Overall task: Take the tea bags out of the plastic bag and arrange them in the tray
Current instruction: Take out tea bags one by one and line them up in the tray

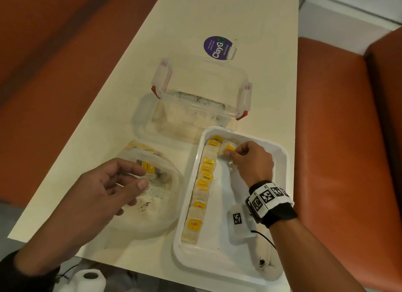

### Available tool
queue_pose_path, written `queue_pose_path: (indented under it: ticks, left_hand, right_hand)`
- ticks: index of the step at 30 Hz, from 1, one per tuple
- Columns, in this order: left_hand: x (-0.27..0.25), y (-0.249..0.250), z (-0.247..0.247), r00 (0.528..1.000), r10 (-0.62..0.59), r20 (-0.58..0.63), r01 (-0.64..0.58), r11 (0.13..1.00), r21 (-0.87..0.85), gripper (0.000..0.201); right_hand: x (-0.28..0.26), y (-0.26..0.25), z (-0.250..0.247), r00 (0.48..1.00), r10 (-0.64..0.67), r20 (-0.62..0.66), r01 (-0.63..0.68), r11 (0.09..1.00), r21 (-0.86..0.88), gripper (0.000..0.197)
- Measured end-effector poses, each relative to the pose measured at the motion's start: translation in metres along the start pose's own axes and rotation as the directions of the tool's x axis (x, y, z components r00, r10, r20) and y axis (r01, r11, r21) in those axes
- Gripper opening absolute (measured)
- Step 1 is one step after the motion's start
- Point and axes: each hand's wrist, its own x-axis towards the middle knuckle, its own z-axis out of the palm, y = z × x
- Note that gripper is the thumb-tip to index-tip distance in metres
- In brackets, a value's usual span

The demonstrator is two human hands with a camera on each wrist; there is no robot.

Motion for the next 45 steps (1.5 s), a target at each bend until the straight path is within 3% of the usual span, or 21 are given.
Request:
queue_pose_path:
  ticks: [4, 8, 24, 28, 30, 32, 36, 39, 42, 45]
  left_hand:
    - [-0.003, 0.0, -0.003, 1.0, 0.005, 0.009, -0.005, 1.0, 0.0, 0.029]
    - [-0.004, 0.0, -0.002, 1.0, -0.006, 0.003, 0.006, 1.0, 0.0, 0.024]
    - [-0.007, 0.001, -0.008, 1.0, -0.023, 0.0, 0.023, 0.999, -0.031, 0.021]
    - [-0.006, -0.002, -0.018, 0.999, -0.042, -0.018, 0.042, 0.999, 0.021, 0.011]
    - [0.002, -0.008, -0.029, 0.999, -0.028, -0.025, 0.031, 0.989, 0.147, 0.009]
    - [0.012, -0.016, -0.038, 1.0, 0.021, 0.011, -0.024, 0.918, 0.395, 0.014]
    - [0.028, -0.028, -0.034, 0.982, 0.075, 0.174, -0.184, 0.592, 0.785, 0.016]
    - [0.039, -0.032, -0.017, 0.96, 0.126, 0.25, -0.28, 0.418, 0.864, 0.027]
    - [0.052, -0.034, -0.002, 0.945, 0.178, 0.275, -0.31, 0.217, 0.926, 0.034]
    - [0.065, -0.034, 0.01, 0.94, 0.182, 0.288, -0.314, 0.134, 0.94, 0.039]
  right_hand:
    - [0.0, 0.008, 0.003, 0.997, -0.01, 0.083, 0.012, 1.0, -0.02, 0.034]
    - [0.002, 0.007, 0.002, 0.992, -0.025, 0.123, 0.035, 0.996, -0.079, 0.02]
    - [0.002, -0.001, 0.003, 0.993, 0.002, 0.121, 0.014, 0.992, -0.129, 0.026]
    - [-0.007, -0.009, -0.003, 0.99, -0.002, 0.142, 0.02, 0.992, -0.125, 0.037]
    - [-0.016, -0.016, -0.008, 0.989, -0.03, 0.146, 0.049, 0.991, -0.125, 0.037]
    - [-0.03, -0.026, -0.014, 0.986, -0.083, 0.148, 0.098, 0.991, -0.095, 0.031]
    - [-0.068, -0.054, -0.016, 0.936, -0.247, 0.251, 0.249, 0.968, 0.023, 0.022]
    - [-0.086, -0.073, -0.003, 0.864, -0.401, 0.306, 0.428, 0.903, -0.026, 0.021]
    - [-0.092, -0.086, 0.016, 0.758, -0.492, 0.429, 0.597, 0.788, -0.152, 0.028]
    - [-0.087, -0.091, 0.032, 0.73, -0.483, 0.483, 0.659, 0.684, -0.313, 0.029]
